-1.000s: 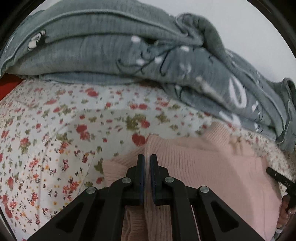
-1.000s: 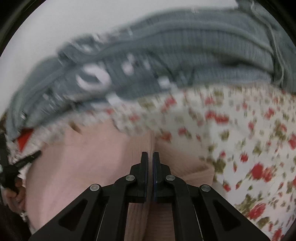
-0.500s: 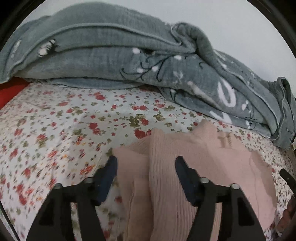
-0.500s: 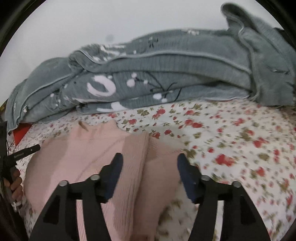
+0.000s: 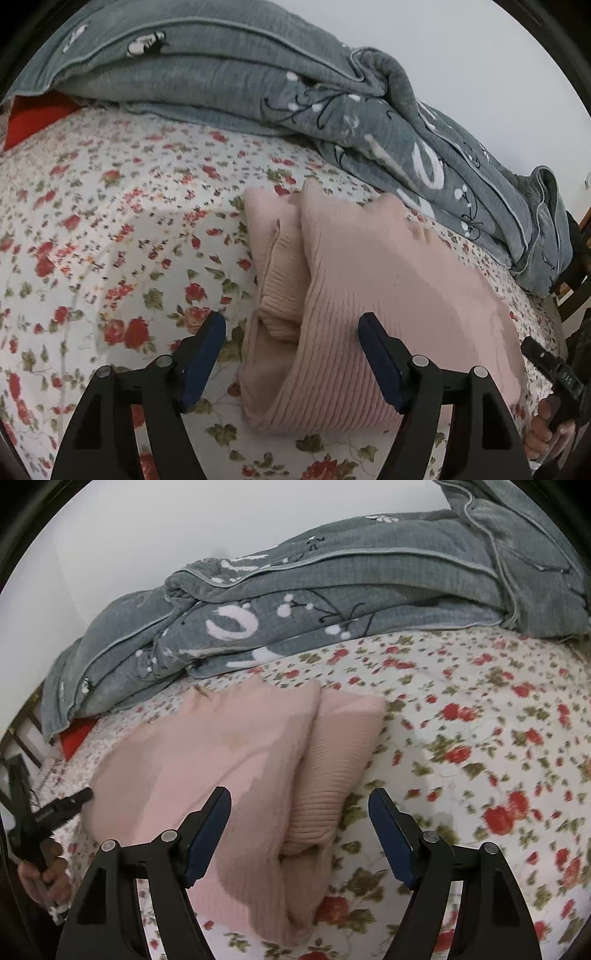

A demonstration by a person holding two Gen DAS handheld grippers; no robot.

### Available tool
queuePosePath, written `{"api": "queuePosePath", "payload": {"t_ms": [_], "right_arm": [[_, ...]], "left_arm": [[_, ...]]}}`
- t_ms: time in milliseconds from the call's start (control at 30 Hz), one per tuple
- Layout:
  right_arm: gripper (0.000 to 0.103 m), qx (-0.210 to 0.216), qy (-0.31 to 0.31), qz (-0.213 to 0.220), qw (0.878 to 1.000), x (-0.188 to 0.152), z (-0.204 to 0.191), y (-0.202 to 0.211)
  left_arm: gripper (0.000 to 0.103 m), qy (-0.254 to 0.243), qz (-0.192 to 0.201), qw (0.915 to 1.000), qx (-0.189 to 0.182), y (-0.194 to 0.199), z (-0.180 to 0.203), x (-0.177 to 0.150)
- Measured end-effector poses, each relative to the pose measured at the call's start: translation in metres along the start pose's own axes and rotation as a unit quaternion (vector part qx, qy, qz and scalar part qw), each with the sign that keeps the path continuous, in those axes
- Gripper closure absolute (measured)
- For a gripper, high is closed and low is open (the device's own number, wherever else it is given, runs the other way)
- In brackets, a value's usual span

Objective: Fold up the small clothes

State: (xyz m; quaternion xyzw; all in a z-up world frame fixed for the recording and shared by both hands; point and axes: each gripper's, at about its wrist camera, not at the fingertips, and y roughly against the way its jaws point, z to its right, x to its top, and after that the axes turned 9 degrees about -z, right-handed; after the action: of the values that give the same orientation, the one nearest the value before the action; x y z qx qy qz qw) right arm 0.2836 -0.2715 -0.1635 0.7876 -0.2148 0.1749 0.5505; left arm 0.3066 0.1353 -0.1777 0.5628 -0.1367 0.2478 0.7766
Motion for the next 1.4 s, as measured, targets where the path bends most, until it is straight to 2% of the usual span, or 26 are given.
{"api": "queuePosePath", "payload": {"t_ms": [200, 300, 467, 533, 600, 633, 700, 800, 900, 1033, 1167, 1400], "right_arm": [[0.027, -0.031, 0.011, -0.04, 0.999, 0.002, -0.004, -0.027], [0.028, -0.028, 0.004, -0.041, 0.999, 0.007, -0.003, -0.033], [0.035, -0.013, -0.009, -0.046, 0.999, 0.016, 0.0, -0.044], [0.042, -0.003, -0.009, -0.043, 0.999, 0.015, 0.001, -0.044], [0.054, 0.005, -0.008, -0.037, 0.999, 0.013, 0.001, -0.043], [0.058, 0.007, -0.01, -0.036, 0.999, 0.013, 0.002, -0.042], [0.07, 0.019, -0.015, -0.035, 0.999, 0.013, 0.004, -0.042], [0.076, 0.024, -0.023, -0.026, 0.999, 0.013, 0.006, -0.039], [0.079, 0.015, -0.017, -0.012, 1.0, 0.011, 0.0, -0.033], [0.08, 0.024, -0.009, 0.009, 1.0, 0.011, -0.001, -0.022], [0.081, 0.042, -0.02, 0.014, 0.999, 0.011, 0.006, -0.013], [0.081, 0.037, -0.013, 0.029, 0.999, 0.002, 0.012, 0.01]], "left_arm": [[0.03, 0.017, -0.024, 0.9995, -0.014, -0.021, -0.008, 0.016], [0.03, 0.01, -0.021, 0.9997, -0.01, -0.027, -0.006, 0.023], [0.032, 0.026, -0.021, 0.9994, -0.012, -0.039, -0.006, 0.031], [0.043, 0.025, -0.013, 0.9996, -0.008, -0.039, -0.005, 0.029], [0.064, 0.019, -0.017, 0.9992, -0.031, -0.039, -0.004, 0.027], [0.066, 0.022, -0.014, 0.9991, -0.033, -0.038, -0.005, 0.027], [0.076, 0.026, -0.009, 0.9989, -0.038, -0.036, -0.006, 0.027], [0.079, 0.048, -0.005, 0.9973, -0.055, -0.034, -0.01, 0.027], [0.081, 0.047, 0.002, 0.9975, -0.053, -0.03, -0.007, 0.026], [0.082, 0.035, 0.012, 0.9982, -0.048, -0.024, -0.001, 0.023], [0.082, 0.036, 0.013, 0.9973, -0.063, -0.018, 0.0, 0.019], [0.083, 0.017, 0.015, 0.997, -0.074, -0.007, 0.017, 0.006]]}}
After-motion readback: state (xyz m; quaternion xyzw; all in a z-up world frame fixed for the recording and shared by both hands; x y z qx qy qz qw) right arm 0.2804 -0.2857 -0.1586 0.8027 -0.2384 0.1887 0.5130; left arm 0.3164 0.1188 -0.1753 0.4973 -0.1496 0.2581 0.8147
